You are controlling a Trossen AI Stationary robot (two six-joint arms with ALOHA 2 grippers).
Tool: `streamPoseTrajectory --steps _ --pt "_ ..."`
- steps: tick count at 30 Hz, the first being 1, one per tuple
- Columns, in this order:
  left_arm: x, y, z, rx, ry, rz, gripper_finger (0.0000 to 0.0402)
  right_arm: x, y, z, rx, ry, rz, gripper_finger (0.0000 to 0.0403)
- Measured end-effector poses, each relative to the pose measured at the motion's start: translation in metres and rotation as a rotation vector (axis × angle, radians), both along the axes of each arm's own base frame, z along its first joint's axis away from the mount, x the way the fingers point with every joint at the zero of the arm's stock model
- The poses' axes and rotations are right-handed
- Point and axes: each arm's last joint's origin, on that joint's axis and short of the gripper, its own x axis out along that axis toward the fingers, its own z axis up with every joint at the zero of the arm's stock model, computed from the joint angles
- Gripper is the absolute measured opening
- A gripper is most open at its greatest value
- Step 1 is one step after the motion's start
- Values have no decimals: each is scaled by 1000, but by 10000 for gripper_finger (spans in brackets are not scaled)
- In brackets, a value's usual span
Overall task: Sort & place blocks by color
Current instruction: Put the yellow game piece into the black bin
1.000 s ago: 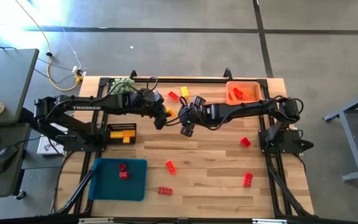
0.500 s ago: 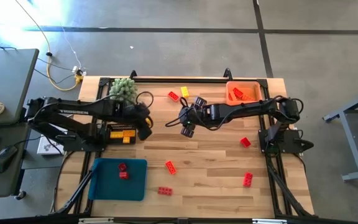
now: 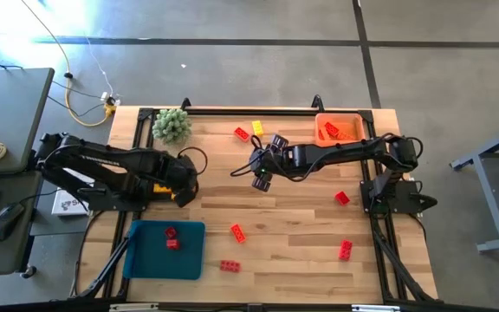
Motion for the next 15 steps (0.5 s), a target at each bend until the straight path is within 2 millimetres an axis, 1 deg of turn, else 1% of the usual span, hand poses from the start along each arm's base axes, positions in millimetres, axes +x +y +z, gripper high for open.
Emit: streamPoseTrajectory --steps 10,15 --pt "-21 -14 -1 1 197 3 73 0 0 0 0 -1 -1 204" --pt "-21 -22 -4 1 253 -11 73 0 0 0 10 -18 -23 204"
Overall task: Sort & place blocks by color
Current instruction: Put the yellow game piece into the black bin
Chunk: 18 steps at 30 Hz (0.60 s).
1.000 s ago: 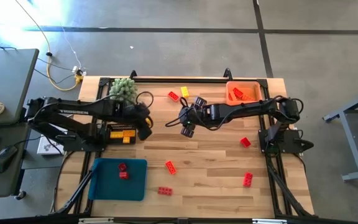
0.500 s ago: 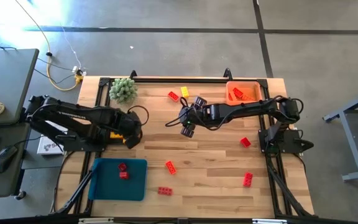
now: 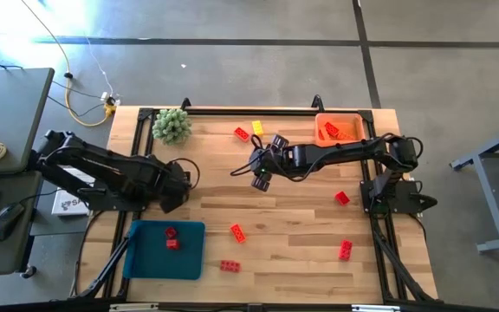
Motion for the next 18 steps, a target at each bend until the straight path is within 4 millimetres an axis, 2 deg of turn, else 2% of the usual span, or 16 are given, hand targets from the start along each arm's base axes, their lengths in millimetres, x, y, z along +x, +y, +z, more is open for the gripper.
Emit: streamPoseTrajectory --steps 13,18 --pt "18 -8 -26 18 177 -61 76 -1 0 0 1 9 2 204" --pt "23 -7 -33 19 221 -67 98 -1 0 -1 3 17 4 204"
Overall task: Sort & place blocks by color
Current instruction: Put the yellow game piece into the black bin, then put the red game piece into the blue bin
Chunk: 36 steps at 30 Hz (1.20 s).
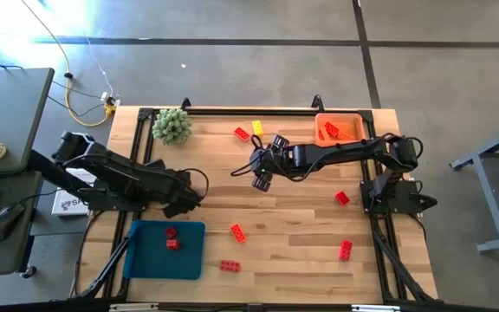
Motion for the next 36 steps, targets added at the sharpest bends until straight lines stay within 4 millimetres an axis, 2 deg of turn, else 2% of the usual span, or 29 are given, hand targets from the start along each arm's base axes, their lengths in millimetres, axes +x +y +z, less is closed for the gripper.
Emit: streamPoseTrajectory --steps 14,19,27,36 --pt "1 0 -2 -22 13 3 166 -2 0 -1 1 24 -11 204" --pt "3 0 0 -22 9 -12 176 -8 0 -1 5 73 -18 204" --pt "16 0 20 47 -91 -59 173 -26 0 12 46 84 -112 204" --pt "36 3 50 225 -283 -98 173 -47 4 12 19 205 -231 204"
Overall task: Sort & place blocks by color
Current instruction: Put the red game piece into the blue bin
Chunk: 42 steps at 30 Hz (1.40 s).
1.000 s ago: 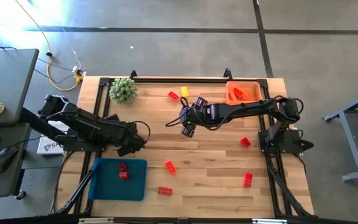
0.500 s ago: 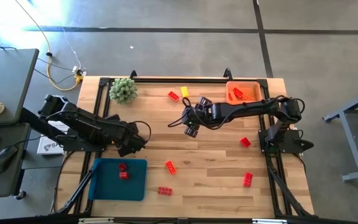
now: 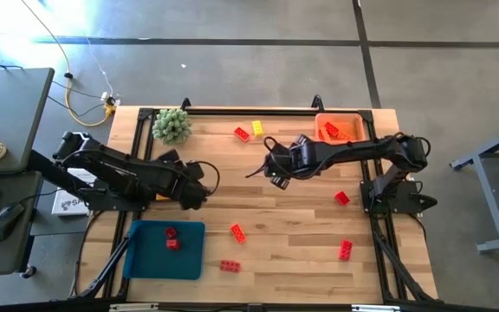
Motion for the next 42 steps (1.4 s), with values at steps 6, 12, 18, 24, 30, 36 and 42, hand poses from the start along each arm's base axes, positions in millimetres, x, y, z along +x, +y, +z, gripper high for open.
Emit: streamPoseTrajectory --steps 6,12,18,24,30,36,42 --pt "12 2 18 128 -149 0 173 -18 8 -1 -61 113 -98 204" --pt "19 4 27 155 -211 -4 172 -37 19 1 -122 236 -178 204" --pt "19 13 27 158 -209 32 172 -49 29 0 -171 270 -209 204" --pt "20 18 27 156 -207 48 172 -75 30 -16 -156 329 -245 204" --pt "21 24 27 151 -209 56 172 -118 25 -29 -80 320 -382 204" --pt "22 30 27 154 -206 62 172 -154 24 -33 112 182 -465 204" --pt "26 33 27 115 -220 39 172 -178 24 -39 306 5 -488 204"
